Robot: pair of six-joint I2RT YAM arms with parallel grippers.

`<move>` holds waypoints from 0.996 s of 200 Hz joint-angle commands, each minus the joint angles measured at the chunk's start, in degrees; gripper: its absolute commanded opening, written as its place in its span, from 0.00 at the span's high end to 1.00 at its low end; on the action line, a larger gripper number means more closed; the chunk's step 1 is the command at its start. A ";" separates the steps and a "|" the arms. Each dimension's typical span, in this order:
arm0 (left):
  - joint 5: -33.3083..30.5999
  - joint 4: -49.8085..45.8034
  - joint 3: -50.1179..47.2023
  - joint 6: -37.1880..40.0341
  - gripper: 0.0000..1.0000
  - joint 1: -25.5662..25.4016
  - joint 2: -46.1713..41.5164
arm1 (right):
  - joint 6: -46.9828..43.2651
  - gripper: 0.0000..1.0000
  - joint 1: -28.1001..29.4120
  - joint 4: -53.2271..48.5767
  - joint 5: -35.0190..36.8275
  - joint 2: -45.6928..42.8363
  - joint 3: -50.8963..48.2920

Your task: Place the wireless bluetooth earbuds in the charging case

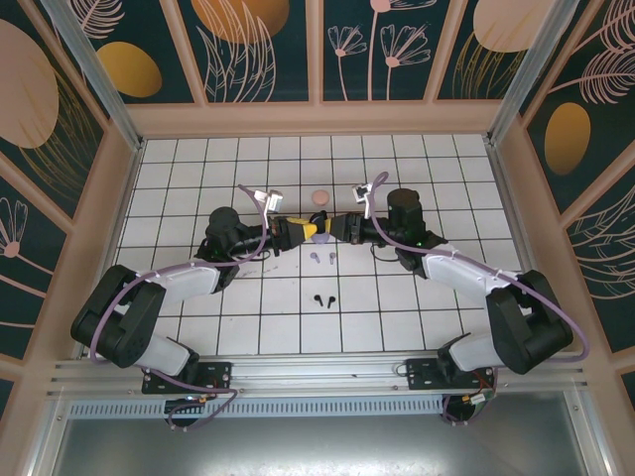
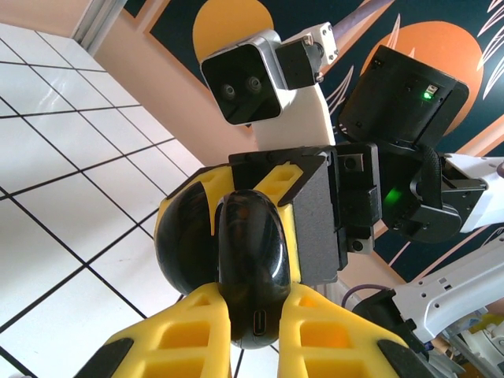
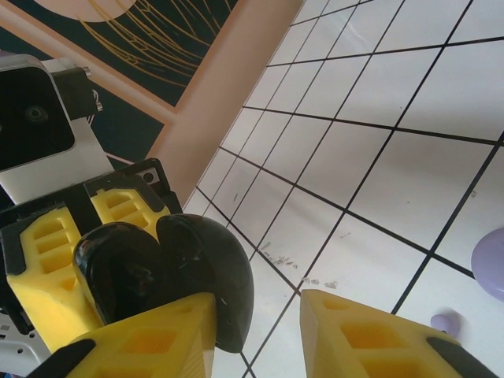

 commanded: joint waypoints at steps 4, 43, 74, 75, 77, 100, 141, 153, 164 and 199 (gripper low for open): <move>0.80 2.96 1.17 -0.40 1.00 -0.34 -0.57 | 0.83 0.68 0.34 3.04 -0.37 1.17 1.26; 0.89 3.41 1.04 -0.67 1.00 -0.34 -0.22 | 1.29 0.75 0.43 3.67 -0.64 1.79 1.69; 0.97 3.89 0.74 -0.91 1.00 -0.42 0.13 | 1.58 0.79 0.43 3.84 -0.88 2.08 2.62; 0.97 3.92 0.74 -0.94 1.00 -0.42 0.17 | 1.60 0.79 0.43 3.85 -0.90 2.16 2.64; 0.97 4.00 0.69 -0.91 1.00 -0.42 0.21 | 1.62 0.79 0.43 3.81 -0.90 2.22 2.71; 0.97 4.50 0.47 -1.17 1.00 -0.41 0.48 | 1.77 0.87 0.52 3.85 -1.09 2.31 3.10; 0.51 4.74 0.53 -1.35 1.00 -0.42 1.15 | 1.95 1.00 0.52 2.97 -0.88 2.13 3.72; -0.59 4.09 0.60 -1.29 1.00 -0.42 1.35 | 1.82 1.00 0.52 1.89 -0.32 1.99 4.11; -1.97 3.06 0.67 -0.93 0.96 -0.42 1.45 | 1.48 1.00 0.52 0.08 0.74 1.91 4.66; -8.51 -0.97 1.60 1.11 0.52 -0.40 0.27 | -1.56 1.00 0.35 -10.80 6.83 2.85 9.17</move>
